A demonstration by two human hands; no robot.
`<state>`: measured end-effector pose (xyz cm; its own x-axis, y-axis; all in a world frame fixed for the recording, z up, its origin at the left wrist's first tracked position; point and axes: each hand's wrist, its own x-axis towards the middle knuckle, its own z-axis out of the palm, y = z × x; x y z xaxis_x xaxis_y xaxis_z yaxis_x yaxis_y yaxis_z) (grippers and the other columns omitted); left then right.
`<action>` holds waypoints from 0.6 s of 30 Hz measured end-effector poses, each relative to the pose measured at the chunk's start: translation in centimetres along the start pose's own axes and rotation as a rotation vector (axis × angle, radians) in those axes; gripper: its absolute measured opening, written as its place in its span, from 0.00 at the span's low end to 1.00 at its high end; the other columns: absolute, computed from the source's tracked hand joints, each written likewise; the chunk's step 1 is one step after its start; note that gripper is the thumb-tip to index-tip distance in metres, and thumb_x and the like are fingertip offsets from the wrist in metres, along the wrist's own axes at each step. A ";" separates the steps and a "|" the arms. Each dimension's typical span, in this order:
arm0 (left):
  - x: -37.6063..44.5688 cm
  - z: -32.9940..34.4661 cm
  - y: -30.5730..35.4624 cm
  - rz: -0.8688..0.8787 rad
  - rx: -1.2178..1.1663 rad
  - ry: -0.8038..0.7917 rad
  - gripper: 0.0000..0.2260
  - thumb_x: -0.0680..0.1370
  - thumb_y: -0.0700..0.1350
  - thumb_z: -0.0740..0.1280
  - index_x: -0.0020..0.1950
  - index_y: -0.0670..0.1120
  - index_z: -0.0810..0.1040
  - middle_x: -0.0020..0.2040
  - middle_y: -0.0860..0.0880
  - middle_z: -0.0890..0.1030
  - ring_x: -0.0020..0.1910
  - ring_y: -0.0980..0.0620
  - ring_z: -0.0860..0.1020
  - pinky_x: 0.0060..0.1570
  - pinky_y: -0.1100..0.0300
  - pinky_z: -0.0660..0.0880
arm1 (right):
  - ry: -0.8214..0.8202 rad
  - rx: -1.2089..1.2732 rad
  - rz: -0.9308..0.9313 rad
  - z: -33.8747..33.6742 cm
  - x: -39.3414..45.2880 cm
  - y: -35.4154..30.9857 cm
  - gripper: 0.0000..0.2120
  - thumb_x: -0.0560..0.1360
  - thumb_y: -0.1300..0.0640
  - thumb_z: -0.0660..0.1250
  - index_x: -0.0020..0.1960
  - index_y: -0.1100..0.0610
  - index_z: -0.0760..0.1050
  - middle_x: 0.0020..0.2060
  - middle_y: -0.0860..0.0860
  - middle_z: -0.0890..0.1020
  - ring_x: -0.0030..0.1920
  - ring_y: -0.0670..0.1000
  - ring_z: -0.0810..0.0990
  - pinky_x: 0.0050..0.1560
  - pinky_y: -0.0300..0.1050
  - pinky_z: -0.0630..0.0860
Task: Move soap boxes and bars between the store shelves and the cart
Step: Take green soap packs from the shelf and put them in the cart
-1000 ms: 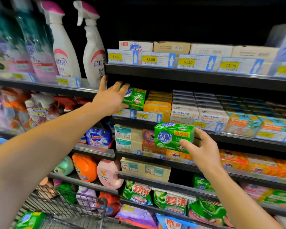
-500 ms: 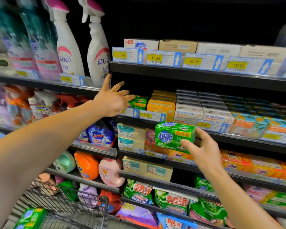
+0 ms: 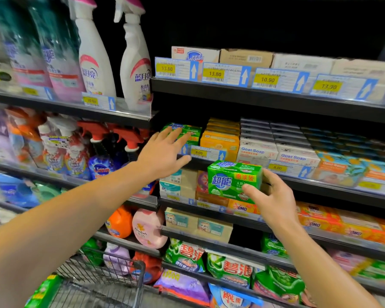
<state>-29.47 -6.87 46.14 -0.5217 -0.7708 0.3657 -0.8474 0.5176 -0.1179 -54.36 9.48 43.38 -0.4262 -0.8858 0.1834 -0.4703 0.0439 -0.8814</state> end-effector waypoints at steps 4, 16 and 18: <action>1.1 -0.2 -0.2 -0.003 -0.067 -0.094 0.30 0.81 0.64 0.49 0.81 0.54 0.48 0.81 0.47 0.52 0.80 0.45 0.49 0.77 0.47 0.51 | 0.004 0.004 0.001 0.3 0.2 0.1 0.32 0.71 0.48 0.76 0.72 0.49 0.70 0.59 0.43 0.81 0.60 0.47 0.79 0.62 0.55 0.78; 6.1 -1.6 -1.1 0.000 -0.187 -0.273 0.33 0.79 0.69 0.45 0.80 0.55 0.56 0.81 0.50 0.54 0.79 0.47 0.51 0.74 0.38 0.54 | 0.018 0.012 -0.025 0.7 0.6 -0.9 0.32 0.73 0.53 0.75 0.74 0.52 0.68 0.58 0.43 0.79 0.61 0.46 0.77 0.58 0.43 0.76; 6.6 -1.4 -1.2 -0.003 -0.215 -0.289 0.35 0.77 0.71 0.43 0.79 0.55 0.56 0.81 0.51 0.54 0.79 0.47 0.51 0.73 0.38 0.56 | 0.025 0.013 -0.031 0.7 0.6 -1.2 0.32 0.73 0.53 0.75 0.74 0.52 0.68 0.58 0.43 0.78 0.61 0.46 0.76 0.58 0.43 0.75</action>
<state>-31.77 -12.10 50.00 -0.5518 -0.8295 0.0861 -0.8248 0.5581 0.0908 -53.50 8.53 44.23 -0.4309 -0.8749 0.2210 -0.4738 0.0109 -0.8805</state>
